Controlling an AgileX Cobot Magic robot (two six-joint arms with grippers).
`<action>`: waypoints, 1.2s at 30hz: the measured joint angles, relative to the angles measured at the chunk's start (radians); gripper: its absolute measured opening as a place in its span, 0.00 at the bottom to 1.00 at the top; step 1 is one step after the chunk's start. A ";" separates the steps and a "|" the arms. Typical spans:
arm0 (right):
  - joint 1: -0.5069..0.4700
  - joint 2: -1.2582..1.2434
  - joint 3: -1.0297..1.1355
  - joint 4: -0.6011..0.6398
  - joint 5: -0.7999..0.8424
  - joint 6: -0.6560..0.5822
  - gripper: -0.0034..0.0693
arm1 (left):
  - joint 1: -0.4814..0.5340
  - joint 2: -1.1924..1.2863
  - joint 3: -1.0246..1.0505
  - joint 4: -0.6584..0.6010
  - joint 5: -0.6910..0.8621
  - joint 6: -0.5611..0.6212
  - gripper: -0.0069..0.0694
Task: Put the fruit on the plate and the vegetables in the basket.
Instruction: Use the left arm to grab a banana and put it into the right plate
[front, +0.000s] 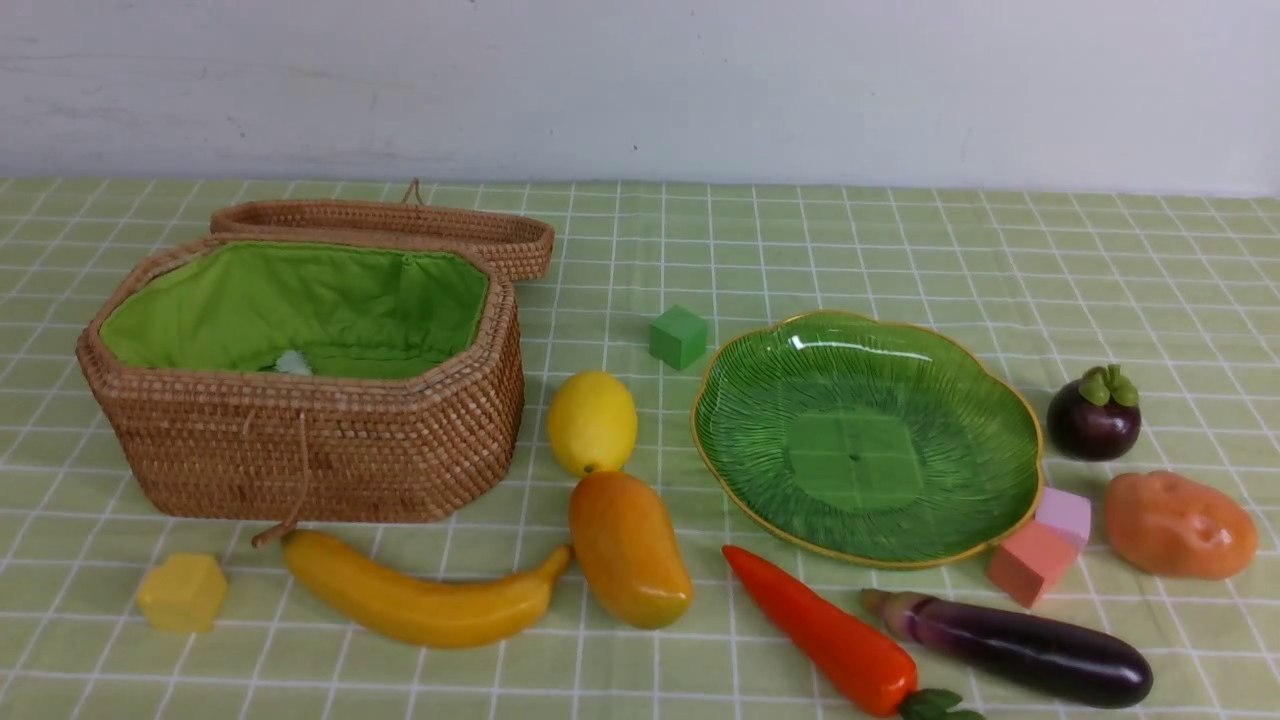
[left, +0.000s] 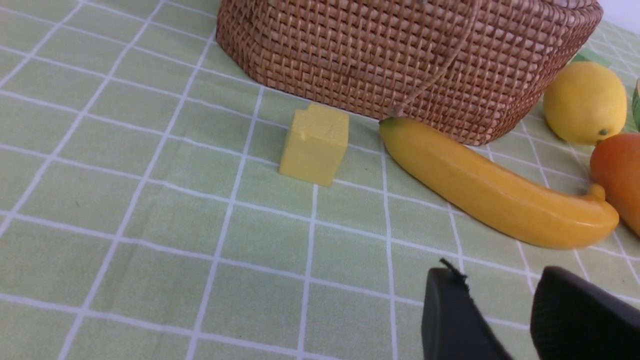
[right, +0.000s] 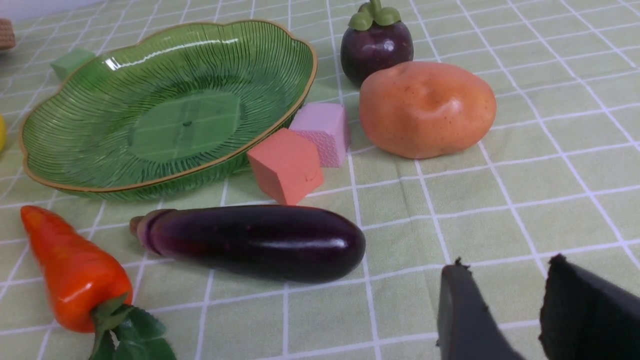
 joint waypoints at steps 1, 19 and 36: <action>0.000 0.000 0.000 0.000 0.000 0.000 0.38 | 0.000 0.000 0.000 -0.008 -0.025 -0.005 0.40; 0.000 0.000 0.000 0.000 0.000 0.000 0.38 | 0.000 0.000 -0.078 -0.467 -0.344 -0.172 0.11; 0.000 0.000 0.011 0.138 -0.137 0.051 0.38 | 0.001 0.484 -0.674 -0.412 0.487 0.380 0.07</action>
